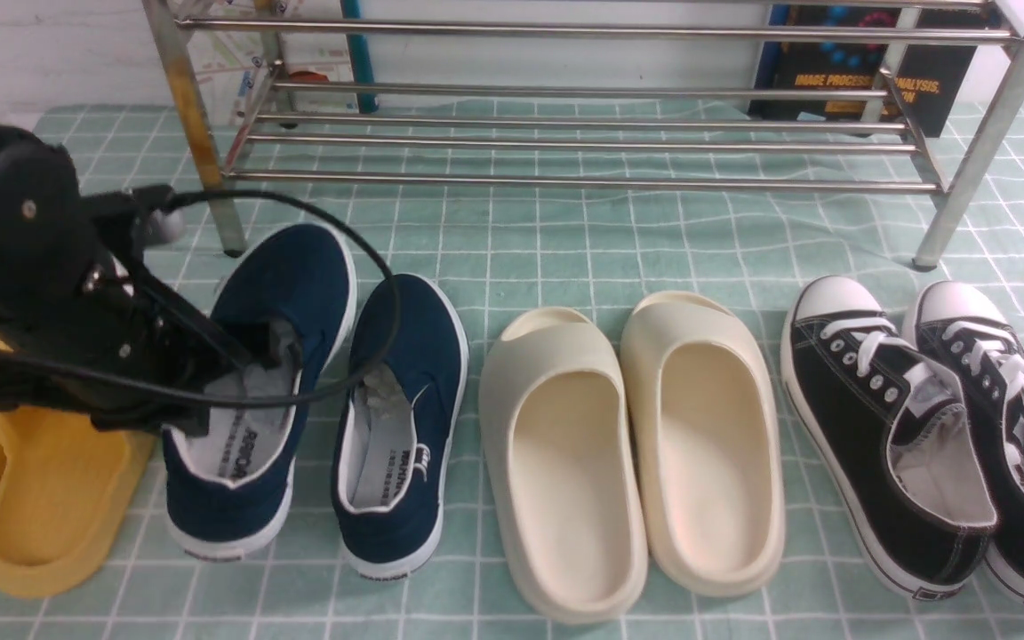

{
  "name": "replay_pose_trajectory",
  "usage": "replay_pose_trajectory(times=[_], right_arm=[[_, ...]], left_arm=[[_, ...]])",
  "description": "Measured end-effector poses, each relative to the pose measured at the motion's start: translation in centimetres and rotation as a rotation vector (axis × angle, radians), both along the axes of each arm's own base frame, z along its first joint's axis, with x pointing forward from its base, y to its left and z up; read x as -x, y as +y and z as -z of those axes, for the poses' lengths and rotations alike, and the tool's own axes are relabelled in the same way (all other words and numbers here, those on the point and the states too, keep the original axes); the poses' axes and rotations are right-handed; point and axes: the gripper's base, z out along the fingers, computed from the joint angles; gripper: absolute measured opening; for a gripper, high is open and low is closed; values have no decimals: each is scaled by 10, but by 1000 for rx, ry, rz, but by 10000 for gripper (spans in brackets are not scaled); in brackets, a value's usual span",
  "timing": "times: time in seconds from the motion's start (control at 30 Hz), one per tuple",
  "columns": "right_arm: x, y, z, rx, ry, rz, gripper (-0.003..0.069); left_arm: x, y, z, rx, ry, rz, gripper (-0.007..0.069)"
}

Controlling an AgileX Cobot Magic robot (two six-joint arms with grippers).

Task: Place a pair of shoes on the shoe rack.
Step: Use the left arm to put a shoe into the shoe rack

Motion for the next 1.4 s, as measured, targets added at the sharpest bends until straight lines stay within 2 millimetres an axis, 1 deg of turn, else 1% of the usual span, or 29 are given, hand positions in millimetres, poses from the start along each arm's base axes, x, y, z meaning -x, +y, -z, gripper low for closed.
replay_pose_trajectory(times=[0.07,0.13,0.23,0.27,0.3,0.4,0.43,0.53,0.57,0.6,0.63,0.67,0.73,0.83,0.87,1.0,1.1,1.4], right_arm=[[0,0,0,0,0,0,246],[0,0,0,0,0,0,246],[0,0,0,0,0,0,246],[0,0,0,0,0,0,246],[0,0,0,0,0,0,246],[0,0,0,0,0,0,246],[0,0,0,0,0,0,246],[0,0,0,0,0,0,246],[0,0,0,0,0,0,246],[0,0,0,0,0,0,246],[0,0,0,0,0,0,246],[0,0,0,0,0,0,246],[0,0,0,0,0,0,246],[0,0,0,0,0,0,246],[0,0,0,0,0,0,246],[0,0,0,0,0,0,246],[0,0,0,0,0,0,246],[0,0,0,0,0,0,246]], left_arm=[[-4,-1,-9,2,-21,6,11],[-17,-4,-23,1,-45,16,11],[-42,-8,-31,-8,-52,34,11],[-43,-9,-31,-9,-52,35,11],[-57,-11,-30,-14,-43,41,11],[-85,-14,-26,-11,-24,39,11],[-98,-13,-24,-1,-14,33,11],[-124,-7,-18,9,2,9,11],[-137,-2,-14,16,1,-5,11],[-139,-1,-14,16,2,-6,11],[-146,1,-12,17,1,-12,11],[-159,5,-8,16,-6,-18,11],[-175,9,-4,15,-20,-26,11],[-195,9,3,17,-52,-27,11],[-198,8,3,18,-56,-27,11],[-221,5,13,24,-98,-23,11],[-231,5,15,17,-123,-22,11],[-236,3,17,39,-132,-51,17]])
